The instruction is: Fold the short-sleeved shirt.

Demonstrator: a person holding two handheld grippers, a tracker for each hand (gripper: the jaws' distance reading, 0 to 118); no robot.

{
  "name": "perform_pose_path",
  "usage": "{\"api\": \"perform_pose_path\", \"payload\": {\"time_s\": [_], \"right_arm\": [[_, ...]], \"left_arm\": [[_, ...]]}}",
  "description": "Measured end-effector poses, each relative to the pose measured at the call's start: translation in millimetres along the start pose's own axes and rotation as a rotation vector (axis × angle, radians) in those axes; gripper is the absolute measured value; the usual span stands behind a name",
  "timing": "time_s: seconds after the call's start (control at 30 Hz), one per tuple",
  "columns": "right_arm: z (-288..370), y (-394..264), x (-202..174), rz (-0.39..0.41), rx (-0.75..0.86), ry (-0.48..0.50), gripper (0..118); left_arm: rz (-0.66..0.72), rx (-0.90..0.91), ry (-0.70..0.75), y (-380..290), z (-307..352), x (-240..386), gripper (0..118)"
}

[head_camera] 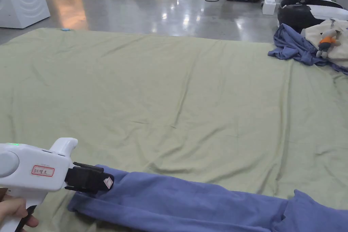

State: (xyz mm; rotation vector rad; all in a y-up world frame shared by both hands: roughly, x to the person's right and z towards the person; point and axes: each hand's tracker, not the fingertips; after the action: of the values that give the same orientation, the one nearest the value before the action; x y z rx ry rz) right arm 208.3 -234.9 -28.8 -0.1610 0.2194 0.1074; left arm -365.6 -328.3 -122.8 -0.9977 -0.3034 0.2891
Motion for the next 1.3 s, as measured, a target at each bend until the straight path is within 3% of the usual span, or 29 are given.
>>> {"api": "perform_pose_path", "payload": {"time_s": [0.37,0.47,0.5,0.53,0.6,0.7,0.97,1.07,1.3], "right_arm": [[-1.7,-7.6,7.9,-0.006,-0.031,-0.004,2],[-2.3,-9.7,8.5,-0.003,-0.04,-0.006,2],[-1.1,-10.9,9.9,-0.001,-0.043,-0.005,2],[-1.4,-11.6,10.0,-0.001,-0.045,-0.006,2],[-1.5,-12.3,11.2,-0.008,-0.051,-0.004,2],[-1.7,-13.7,13.5,-0.011,-0.06,-0.009,2],[3.2,-9.9,21.3,-0.037,-0.061,-0.015,2],[5.4,-9.6,24.1,-0.039,-0.059,-0.024,2],[6.0,-12.9,30.8,-0.04,-0.071,-0.036,2]], "left_arm": [[0.007,-0.075,0.043,3.2,-19.0,11.0,98],[-0.057,-0.078,0.081,2.2,-18.3,23.9,71],[-0.062,-0.081,0.093,0.5,-18.4,28.5,38],[-0.071,-0.085,0.093,-0.3,-18.6,32.0,12],[-0.091,-0.029,0.035,-2.8,-15.0,37.0,12],[-0.089,-0.003,0.075,-1.0,-7.3,40.1,12],[0.113,0.01,-0.061,9.4,14.4,16.6,12],[0.068,-0.008,-0.004,12.9,13.7,20.9,12],[0.14,0.025,0.018,28.2,39.4,-8.9,12]]}}
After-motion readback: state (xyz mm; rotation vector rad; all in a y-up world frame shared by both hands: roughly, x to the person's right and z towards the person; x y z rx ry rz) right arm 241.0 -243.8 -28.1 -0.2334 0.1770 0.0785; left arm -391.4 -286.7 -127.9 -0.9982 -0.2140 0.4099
